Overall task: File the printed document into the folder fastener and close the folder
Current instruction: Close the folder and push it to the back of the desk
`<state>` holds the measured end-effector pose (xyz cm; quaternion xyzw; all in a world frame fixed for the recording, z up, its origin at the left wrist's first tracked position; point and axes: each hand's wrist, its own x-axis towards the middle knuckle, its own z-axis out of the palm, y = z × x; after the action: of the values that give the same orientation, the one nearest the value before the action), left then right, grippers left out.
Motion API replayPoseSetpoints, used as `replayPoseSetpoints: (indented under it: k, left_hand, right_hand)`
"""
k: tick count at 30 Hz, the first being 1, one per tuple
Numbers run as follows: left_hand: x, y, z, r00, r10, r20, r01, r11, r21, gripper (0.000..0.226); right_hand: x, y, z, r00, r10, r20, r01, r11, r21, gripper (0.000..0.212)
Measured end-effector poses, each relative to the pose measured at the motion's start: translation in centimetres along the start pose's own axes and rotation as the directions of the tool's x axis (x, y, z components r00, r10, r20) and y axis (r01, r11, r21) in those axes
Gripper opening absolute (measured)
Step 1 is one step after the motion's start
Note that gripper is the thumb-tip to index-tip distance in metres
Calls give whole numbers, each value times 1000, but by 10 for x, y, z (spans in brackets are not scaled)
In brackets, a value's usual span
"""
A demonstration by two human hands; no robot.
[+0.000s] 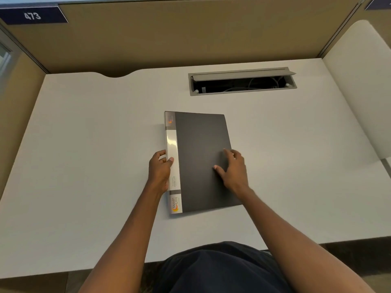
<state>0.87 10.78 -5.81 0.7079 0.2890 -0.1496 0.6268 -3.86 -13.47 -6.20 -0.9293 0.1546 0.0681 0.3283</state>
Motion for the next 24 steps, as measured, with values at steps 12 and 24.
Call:
replayPoseSetpoints:
  k: [12, 24]
  left_hand:
    - [8, -15, -18, 999, -31, 32, 34, 992, -120, 25]
    - [25, -10, -50, 1000, 11, -12, -11, 997, -79, 26]
  right_hand:
    - [38, 1, -18, 965, 192, 179, -247, 896, 370, 78]
    - [48, -32, 6, 973, 163, 165, -211, 917, 338, 50]
